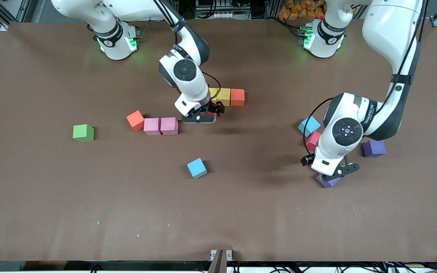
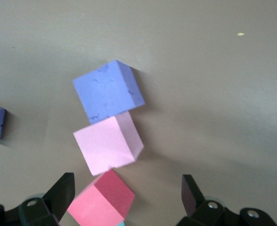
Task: Arrange 11 blocks into digit 3
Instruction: 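Reach the right gripper to the cyan cube while the left gripper reaches pink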
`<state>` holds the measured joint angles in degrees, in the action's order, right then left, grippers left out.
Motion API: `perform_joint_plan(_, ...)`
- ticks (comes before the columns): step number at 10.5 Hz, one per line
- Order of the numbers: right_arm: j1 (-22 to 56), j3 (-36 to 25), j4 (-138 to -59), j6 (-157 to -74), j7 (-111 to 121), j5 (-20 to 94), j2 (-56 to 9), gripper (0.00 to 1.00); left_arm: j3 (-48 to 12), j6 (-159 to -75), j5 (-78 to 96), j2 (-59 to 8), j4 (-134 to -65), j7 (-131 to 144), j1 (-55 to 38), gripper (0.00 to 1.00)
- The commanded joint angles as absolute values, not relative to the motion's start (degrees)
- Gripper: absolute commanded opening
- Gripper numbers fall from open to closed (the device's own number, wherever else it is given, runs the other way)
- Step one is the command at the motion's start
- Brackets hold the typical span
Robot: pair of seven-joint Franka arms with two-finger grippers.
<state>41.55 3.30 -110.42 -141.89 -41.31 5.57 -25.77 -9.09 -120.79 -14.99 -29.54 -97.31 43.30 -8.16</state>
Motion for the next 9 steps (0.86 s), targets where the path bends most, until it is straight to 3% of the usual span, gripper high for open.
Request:
perform_joint_plan(1,39.6,2.3,-105.0,-140.9,-34.1,3.9,-28.3,1.0,-8.9,-119.8,-15.5,-30.9,-95.7,43.7,-6.6,1.0)
perform_joint_plan(9,34.9,-1.7,-81.3,-143.3,-21.0,-3.3,-47.1,1.0,-8.9,-124.4,-8.8,-35.1,-95.9,49.3,-2.8,1.0)
